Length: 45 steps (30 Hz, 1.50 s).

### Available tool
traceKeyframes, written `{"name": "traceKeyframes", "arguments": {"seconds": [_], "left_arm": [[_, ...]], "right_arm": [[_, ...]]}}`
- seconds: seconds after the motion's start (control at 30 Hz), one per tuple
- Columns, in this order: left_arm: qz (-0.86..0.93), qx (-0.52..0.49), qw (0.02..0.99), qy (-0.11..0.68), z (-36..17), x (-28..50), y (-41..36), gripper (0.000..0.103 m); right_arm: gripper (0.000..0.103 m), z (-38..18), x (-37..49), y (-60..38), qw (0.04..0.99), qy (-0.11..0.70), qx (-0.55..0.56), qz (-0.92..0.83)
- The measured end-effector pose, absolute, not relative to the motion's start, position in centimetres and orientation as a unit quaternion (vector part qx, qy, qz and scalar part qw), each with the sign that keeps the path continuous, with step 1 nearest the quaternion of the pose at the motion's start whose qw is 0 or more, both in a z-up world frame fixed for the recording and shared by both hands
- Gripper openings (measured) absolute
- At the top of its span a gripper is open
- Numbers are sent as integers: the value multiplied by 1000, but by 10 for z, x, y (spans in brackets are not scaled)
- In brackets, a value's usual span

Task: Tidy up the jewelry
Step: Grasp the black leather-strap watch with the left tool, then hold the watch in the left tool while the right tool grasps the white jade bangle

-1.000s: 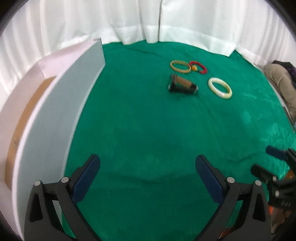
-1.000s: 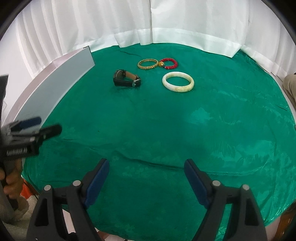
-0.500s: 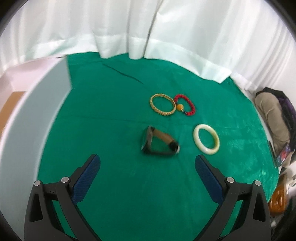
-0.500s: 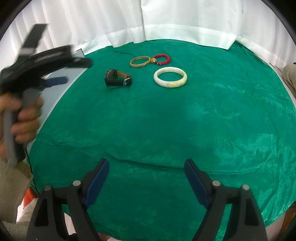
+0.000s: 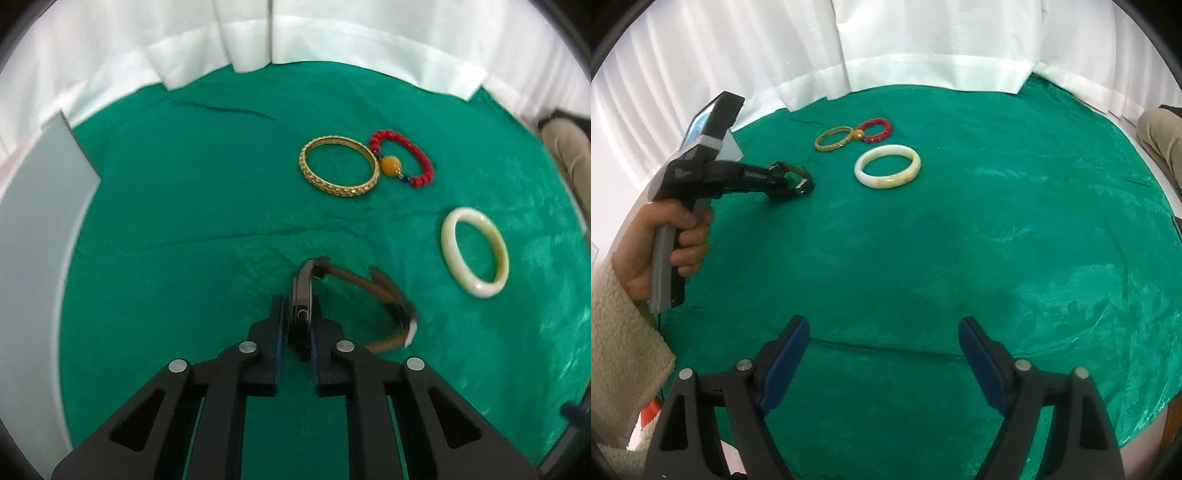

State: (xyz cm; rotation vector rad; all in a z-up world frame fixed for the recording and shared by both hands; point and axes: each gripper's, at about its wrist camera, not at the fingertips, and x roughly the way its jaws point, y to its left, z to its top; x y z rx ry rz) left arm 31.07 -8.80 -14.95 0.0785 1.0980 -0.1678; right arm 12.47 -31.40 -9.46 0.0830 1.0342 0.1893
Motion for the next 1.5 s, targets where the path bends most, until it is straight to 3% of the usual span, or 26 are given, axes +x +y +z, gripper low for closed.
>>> {"name": "traceKeyframes", "arguments": {"seconds": [0.27,0.7,1.17,1.33,1.5], "left_arm": [[-91,11,843,531,-139,275,-70,9],[-69,-37,848,524,-117,193,-14,9],[-70,-35,846,527,-113,174,-6,9],[-71,-37,846,526,-108,168,-3,9],[-63,-39,852,518,-101,156,6,9]], "right_arm": [[85,-104,138,-305,839,521,48,150],[84,-100,161,-267,830,529,-36,175],[84,-96,149,-256,828,529,-24,184],[84,-99,167,-265,816,541,7,202],[84,-74,241,-309,849,509,-6,141]]}}
